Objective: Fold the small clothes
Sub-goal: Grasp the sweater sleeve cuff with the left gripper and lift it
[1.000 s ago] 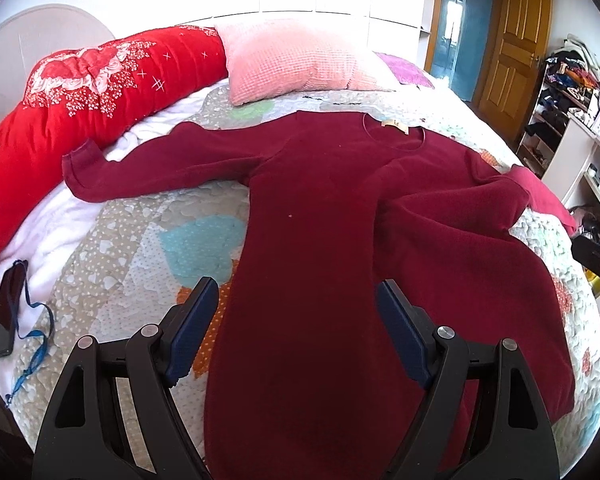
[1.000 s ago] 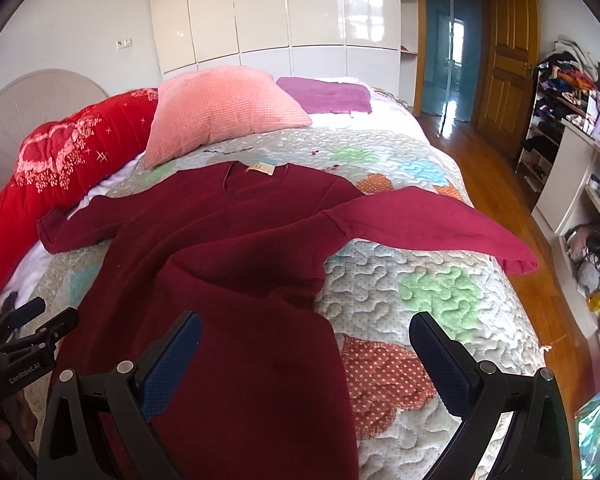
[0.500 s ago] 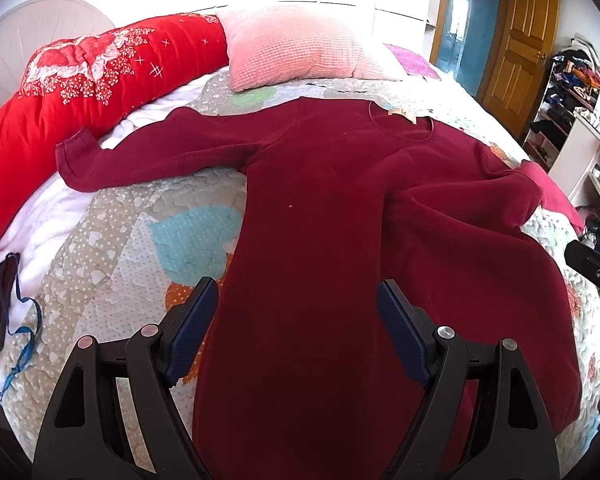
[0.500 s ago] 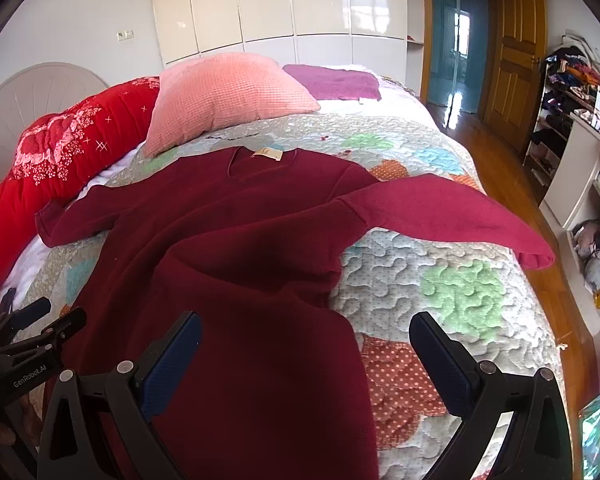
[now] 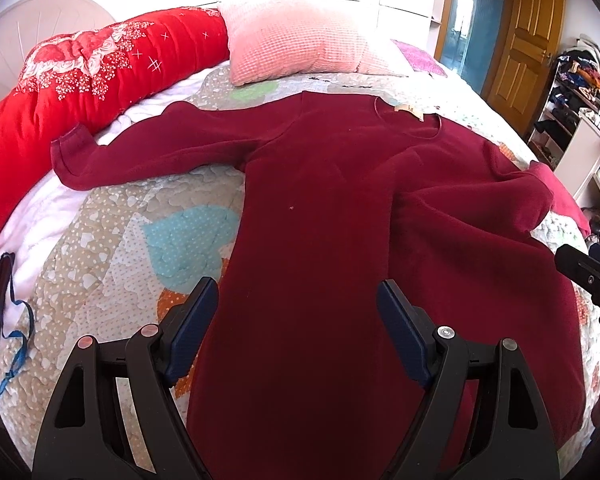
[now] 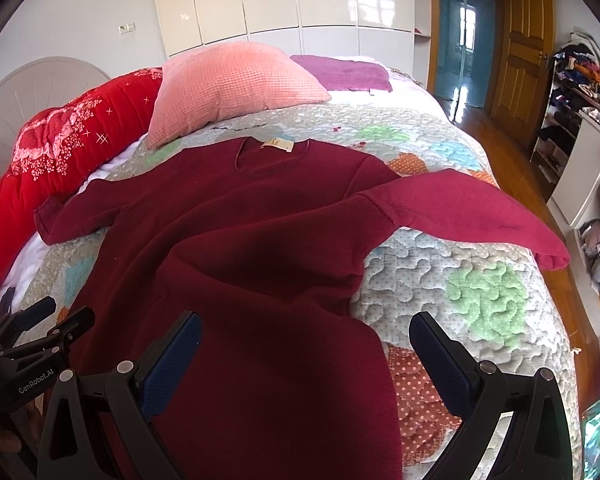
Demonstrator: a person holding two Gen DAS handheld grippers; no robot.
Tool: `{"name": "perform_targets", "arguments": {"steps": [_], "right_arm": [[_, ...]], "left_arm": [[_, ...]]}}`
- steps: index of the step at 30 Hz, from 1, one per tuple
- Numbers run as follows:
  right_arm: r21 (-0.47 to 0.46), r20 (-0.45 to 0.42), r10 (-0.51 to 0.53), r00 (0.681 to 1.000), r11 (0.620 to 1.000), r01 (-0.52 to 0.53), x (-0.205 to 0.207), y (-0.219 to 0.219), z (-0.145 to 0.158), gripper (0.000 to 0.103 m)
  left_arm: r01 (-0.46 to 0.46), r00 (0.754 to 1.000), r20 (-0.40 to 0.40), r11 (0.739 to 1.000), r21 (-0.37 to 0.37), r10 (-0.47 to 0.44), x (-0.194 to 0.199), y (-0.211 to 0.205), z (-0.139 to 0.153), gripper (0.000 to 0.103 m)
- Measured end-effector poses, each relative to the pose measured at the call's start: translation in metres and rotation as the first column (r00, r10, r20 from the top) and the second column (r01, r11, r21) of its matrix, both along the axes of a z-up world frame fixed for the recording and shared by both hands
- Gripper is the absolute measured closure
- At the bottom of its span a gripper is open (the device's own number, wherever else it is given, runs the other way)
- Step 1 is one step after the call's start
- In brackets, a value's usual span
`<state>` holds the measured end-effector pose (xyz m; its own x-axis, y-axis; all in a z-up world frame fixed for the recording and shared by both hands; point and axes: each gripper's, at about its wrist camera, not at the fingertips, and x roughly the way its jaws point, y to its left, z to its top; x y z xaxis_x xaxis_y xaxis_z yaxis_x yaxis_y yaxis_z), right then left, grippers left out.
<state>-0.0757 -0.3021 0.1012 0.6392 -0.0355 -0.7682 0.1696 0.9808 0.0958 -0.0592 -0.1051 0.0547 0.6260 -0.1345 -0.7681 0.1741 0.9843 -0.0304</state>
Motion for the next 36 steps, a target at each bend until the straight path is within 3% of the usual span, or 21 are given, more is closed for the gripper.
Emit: {"name": "perform_targets", "arguments": {"steps": [17, 21, 26, 29, 32, 33, 36], "right_arm": [[-0.009, 0.009, 0.073, 0.997, 0.997, -0.073, 0.023, 0.028, -0.003, 0.001], [-0.021, 0.01, 0.112, 0.994, 0.993, -0.112, 0.042, 0.046, -0.008, 0.016], [0.008, -0.021, 0.149, 0.989, 0.989, -0.149, 0.065, 0.062, -0.025, 0.017], [0.041, -0.035, 0.168, 0.985, 0.985, -0.167, 0.072, 0.07, -0.033, 0.017], [0.046, -0.043, 0.189, 0.981, 0.981, -0.187, 0.077, 0.078, -0.036, 0.017], [0.043, -0.042, 0.194, 0.98, 0.98, -0.193, 0.078, 0.079, -0.036, 0.017], [0.038, -0.035, 0.209, 0.977, 0.977, -0.208, 0.082, 0.084, -0.035, 0.017]], "left_arm": [[-0.03, 0.999, -0.019, 0.999, -0.039, 0.029, 0.018, 0.022, 0.002, 0.021], [-0.087, 0.996, -0.028, 0.993, -0.077, 0.085, 0.034, 0.051, 0.006, 0.021], [-0.205, 0.978, -0.042, 0.974, -0.093, 0.202, 0.062, 0.104, 0.007, 0.021], [-0.32, 0.947, -0.061, 0.941, -0.108, 0.315, 0.092, 0.153, 0.006, 0.021], [-0.452, 0.892, -0.084, 0.885, -0.109, 0.445, 0.123, 0.206, 0.0, 0.021], [-0.506, 0.863, -0.075, 0.857, -0.098, 0.5, 0.134, 0.227, -0.002, 0.021], [-0.587, 0.809, -0.062, 0.806, -0.07, 0.584, 0.158, 0.265, -0.009, 0.021]]}}
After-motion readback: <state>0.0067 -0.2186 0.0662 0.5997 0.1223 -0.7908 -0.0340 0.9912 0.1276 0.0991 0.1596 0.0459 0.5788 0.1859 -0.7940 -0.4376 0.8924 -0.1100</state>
